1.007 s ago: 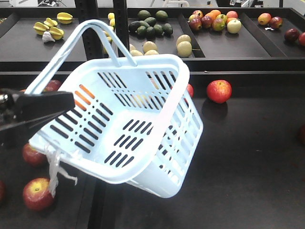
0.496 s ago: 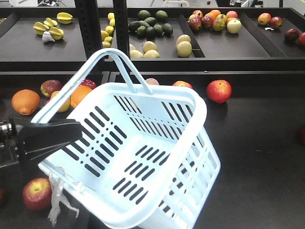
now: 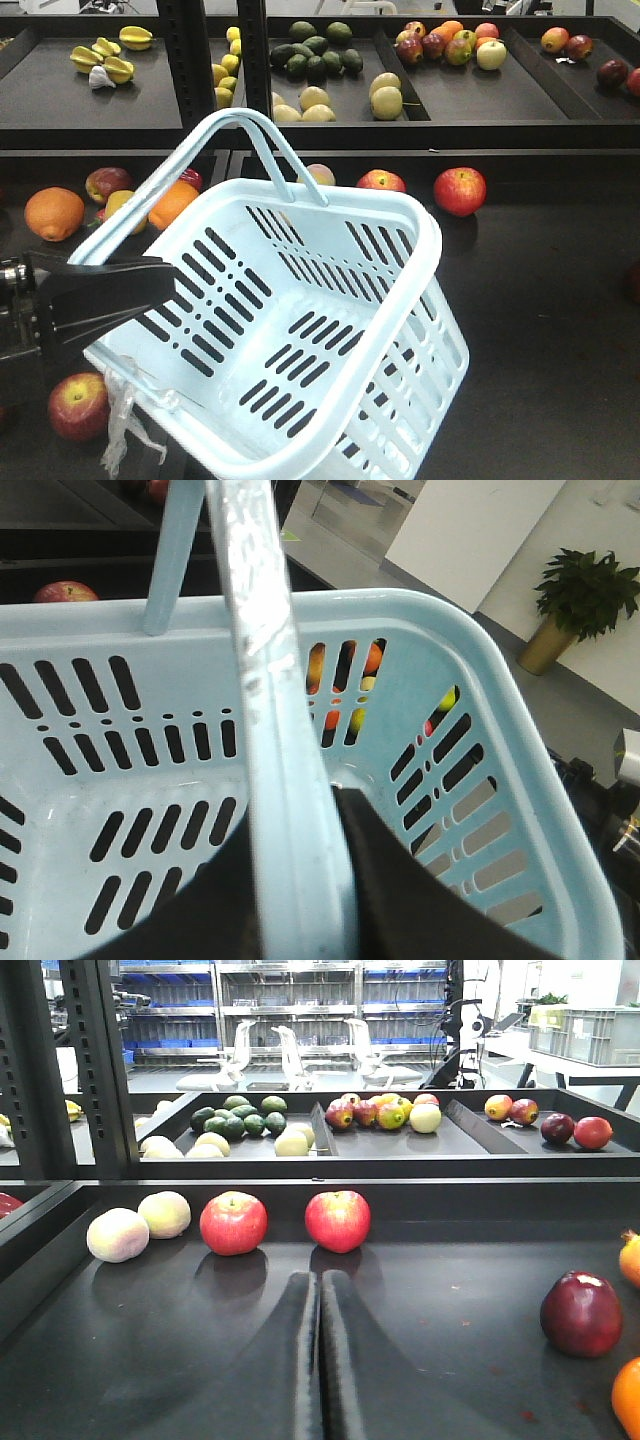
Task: Pick three apples into basket with both arms
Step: 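Lift the light-blue basket by its handle with the left gripper, then drive the base away from the table holding the basket aloft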
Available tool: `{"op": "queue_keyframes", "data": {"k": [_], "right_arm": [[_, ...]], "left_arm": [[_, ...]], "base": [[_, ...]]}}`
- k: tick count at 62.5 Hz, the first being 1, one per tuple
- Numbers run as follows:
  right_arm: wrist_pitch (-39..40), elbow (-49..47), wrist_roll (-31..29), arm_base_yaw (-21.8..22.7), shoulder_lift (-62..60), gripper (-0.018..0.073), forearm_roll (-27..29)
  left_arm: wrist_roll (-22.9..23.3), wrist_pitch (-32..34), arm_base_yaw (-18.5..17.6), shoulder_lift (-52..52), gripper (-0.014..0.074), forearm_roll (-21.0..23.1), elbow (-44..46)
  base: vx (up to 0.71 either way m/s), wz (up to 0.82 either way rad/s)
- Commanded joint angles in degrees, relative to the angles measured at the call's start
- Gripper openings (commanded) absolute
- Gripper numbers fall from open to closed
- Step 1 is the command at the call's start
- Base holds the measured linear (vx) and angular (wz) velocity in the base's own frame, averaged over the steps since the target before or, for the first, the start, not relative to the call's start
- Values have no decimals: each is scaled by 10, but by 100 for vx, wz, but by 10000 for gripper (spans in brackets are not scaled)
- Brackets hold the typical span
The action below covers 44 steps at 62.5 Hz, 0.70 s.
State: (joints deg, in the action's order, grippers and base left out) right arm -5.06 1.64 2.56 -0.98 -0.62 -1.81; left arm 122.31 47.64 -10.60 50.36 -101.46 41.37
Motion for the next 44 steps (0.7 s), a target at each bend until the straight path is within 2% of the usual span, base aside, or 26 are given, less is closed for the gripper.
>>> {"op": "queue_keyframes", "data": {"k": [1, 23, 44], "right_arm": [[40, 8, 0, 4, -6, -1, -6], [40, 8, 0, 4, -6, -1, -6], [40, 8, 0, 4, -6, -1, -6]], "left_arm": [[8, -7, -3, -6, -7, 3, 18], [8, -7, -3, -6, -7, 3, 18], [8, -7, -3, -6, -7, 3, 18]], "base": [[0, 0], [-2, 5], [-9, 22]]}}
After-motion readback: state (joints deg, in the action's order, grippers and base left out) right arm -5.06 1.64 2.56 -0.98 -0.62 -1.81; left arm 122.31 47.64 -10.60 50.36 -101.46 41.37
